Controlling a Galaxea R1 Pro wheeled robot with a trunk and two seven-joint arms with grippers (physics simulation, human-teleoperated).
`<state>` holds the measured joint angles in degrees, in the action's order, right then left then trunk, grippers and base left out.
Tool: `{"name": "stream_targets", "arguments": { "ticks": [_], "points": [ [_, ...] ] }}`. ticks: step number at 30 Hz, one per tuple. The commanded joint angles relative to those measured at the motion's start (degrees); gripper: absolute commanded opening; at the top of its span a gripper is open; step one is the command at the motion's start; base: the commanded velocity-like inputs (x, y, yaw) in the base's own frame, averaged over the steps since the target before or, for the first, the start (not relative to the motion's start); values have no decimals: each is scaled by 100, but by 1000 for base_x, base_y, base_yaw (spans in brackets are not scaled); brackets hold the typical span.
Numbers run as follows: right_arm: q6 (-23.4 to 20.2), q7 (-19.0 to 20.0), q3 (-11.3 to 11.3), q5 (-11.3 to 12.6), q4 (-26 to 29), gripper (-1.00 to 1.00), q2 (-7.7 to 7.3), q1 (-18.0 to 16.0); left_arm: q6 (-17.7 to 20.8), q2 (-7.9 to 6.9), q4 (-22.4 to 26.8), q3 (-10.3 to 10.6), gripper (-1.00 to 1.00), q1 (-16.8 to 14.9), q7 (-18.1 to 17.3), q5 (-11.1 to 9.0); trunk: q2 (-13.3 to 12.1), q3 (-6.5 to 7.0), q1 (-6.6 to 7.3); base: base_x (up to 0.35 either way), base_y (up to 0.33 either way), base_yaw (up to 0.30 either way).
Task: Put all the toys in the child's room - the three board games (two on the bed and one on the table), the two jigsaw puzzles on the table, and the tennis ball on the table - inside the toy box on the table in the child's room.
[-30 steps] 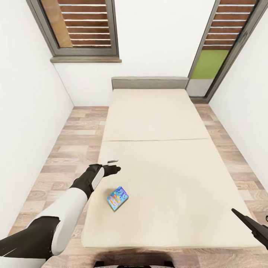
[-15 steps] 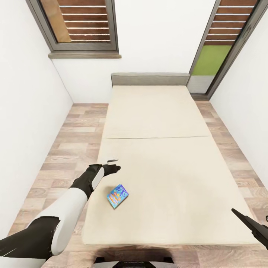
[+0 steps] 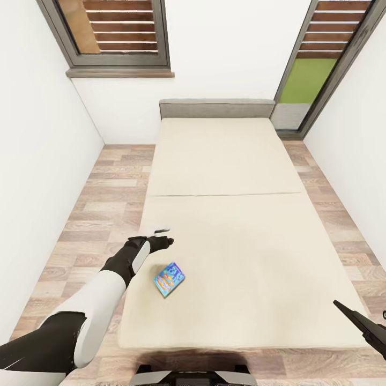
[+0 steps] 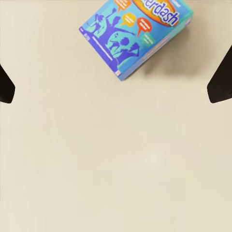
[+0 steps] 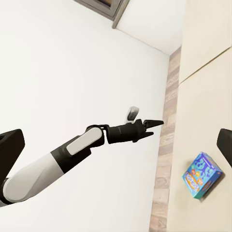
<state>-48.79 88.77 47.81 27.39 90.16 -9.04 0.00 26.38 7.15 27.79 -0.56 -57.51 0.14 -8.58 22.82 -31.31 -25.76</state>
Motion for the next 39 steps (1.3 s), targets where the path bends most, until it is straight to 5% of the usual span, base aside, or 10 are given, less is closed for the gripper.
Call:
{"name": "stream_targets", "arguments": {
  "ticks": [1, 39],
  "points": [
    [-60, 9, 1, 12, 2, 100, -2, 0, 30, 2, 8, -6, 100, -1, 2, -39, 9, -17, -3, 0, 0, 0],
    [-60, 9, 1, 18, 1, 100, -10, 0, 33, 7, 8, -23, 100, -5, 105, -38, 9, -374, -3, 0, 0, 0]
  ]
}}
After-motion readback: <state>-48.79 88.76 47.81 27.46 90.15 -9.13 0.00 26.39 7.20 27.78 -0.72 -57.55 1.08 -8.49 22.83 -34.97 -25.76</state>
